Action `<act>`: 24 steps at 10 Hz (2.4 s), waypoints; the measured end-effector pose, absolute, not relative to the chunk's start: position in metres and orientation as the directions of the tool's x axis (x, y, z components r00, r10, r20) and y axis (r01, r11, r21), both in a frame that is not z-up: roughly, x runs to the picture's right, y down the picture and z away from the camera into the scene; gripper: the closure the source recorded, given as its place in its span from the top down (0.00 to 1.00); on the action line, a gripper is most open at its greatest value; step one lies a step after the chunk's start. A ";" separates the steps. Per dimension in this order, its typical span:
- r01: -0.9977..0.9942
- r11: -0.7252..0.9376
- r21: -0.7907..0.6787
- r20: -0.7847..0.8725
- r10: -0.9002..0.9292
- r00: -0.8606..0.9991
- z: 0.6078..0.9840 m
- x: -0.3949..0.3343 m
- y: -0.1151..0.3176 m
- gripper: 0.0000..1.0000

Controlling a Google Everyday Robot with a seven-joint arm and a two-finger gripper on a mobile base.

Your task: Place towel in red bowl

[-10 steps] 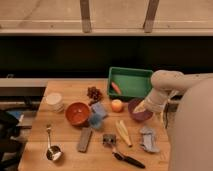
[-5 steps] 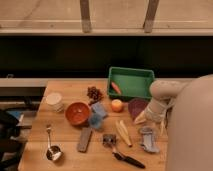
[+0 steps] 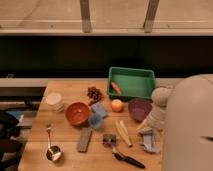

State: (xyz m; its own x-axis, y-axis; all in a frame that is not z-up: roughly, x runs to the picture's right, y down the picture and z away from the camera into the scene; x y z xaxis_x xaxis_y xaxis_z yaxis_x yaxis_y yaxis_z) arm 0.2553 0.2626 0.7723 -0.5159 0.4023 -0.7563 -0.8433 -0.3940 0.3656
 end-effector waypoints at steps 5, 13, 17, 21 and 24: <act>-0.820 -0.401 0.408 -0.761 0.346 -0.548 0.788 0.267 0.286 0.55; -0.816 -0.425 0.392 -0.679 0.464 -0.568 0.760 0.279 0.238 0.00; -0.855 -0.419 0.307 -0.609 0.604 -0.514 0.744 0.252 0.166 0.00; -0.938 -0.313 0.146 -0.623 0.708 -0.333 0.761 0.166 0.125 0.00; -0.980 -0.200 0.024 -0.642 0.748 -0.168 0.771 0.093 0.108 0.00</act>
